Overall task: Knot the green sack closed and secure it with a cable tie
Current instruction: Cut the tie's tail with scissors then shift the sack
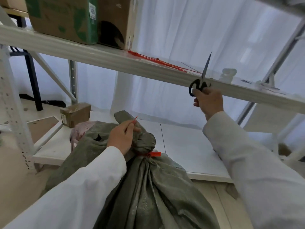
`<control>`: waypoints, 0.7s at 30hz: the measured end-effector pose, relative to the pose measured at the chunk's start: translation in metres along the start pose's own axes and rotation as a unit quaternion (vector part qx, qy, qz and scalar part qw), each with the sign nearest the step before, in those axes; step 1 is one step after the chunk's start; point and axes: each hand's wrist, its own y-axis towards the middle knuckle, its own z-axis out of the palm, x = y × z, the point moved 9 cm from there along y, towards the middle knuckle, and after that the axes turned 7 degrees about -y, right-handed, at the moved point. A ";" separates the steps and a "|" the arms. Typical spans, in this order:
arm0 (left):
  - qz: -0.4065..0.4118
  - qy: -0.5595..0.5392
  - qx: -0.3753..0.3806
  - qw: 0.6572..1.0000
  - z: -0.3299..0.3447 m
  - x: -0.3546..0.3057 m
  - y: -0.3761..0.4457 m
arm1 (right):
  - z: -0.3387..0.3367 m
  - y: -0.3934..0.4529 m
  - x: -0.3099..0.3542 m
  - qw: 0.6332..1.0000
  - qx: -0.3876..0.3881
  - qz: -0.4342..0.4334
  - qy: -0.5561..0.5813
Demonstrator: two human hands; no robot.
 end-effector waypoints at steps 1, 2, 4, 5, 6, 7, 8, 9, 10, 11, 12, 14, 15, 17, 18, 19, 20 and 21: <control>-0.004 0.003 -0.004 1.000 -0.005 0.005 0.002 | -0.008 0.016 0.004 1.000 -0.021 0.003 -0.008; -0.011 0.006 -0.005 1.000 -0.008 0.010 0.005 | -0.015 0.033 0.008 0.999 -0.043 0.003 -0.024; -0.023 0.010 -0.003 1.000 -0.015 0.021 0.008 | -0.026 0.062 0.016 0.994 -0.084 0.003 -0.074; -0.025 0.008 -0.002 1.000 -0.017 0.025 0.010 | -0.030 0.073 0.019 0.990 -0.098 0.005 -0.100; -0.025 0.003 -0.004 1.000 -0.020 0.027 0.012 | -0.034 0.083 0.022 0.986 -0.109 0.011 -0.129; -0.025 -0.003 -0.005 1.000 -0.022 0.029 0.014 | -0.036 0.092 0.024 0.981 -0.119 0.021 -0.153; -0.024 -0.006 -0.004 1.000 -0.024 0.030 0.015 | -0.037 0.101 0.024 0.977 -0.126 0.029 -0.172; -0.025 -0.005 -0.004 1.000 -0.026 0.031 0.017 | -0.035 0.109 0.023 0.973 -0.126 0.038 -0.188; -0.027 -0.001 -0.004 1.000 -0.028 0.033 0.019 | -0.031 0.113 0.021 0.969 -0.124 0.046 -0.210; -0.028 0.006 -0.005 1.000 -0.030 0.035 0.021 | -0.027 0.116 0.018 0.963 -0.123 0.054 -0.232; -0.030 0.014 -0.008 0.999 -0.031 0.037 0.022 | -0.022 0.119 0.015 0.959 -0.124 0.059 -0.248; -0.036 0.029 -0.012 0.999 -0.033 0.043 0.025 | -0.014 0.123 0.009 0.954 -0.130 0.062 -0.264; -0.038 0.037 -0.009 0.999 -0.033 0.044 0.025 | -0.013 0.124 0.009 0.950 -0.137 0.065 -0.273; -0.036 0.055 -0.002 0.998 -0.031 0.045 0.025 | -0.013 0.128 0.010 0.949 -0.145 0.069 -0.272; -0.036 0.061 0.001 0.997 -0.030 0.046 0.025 | -0.013 0.131 0.008 0.952 -0.147 0.071 -0.259; -0.034 0.063 0.004 0.997 -0.029 0.046 0.025 | -0.013 0.131 0.005 0.956 -0.145 0.071 -0.244; -0.031 0.066 0.006 0.997 -0.028 0.046 0.025 | -0.013 0.131 0.004 0.960 -0.147 0.069 -0.230; -0.027 0.071 0.009 0.997 -0.028 0.046 0.025 | -0.013 0.128 0.003 0.963 -0.156 0.059 -0.214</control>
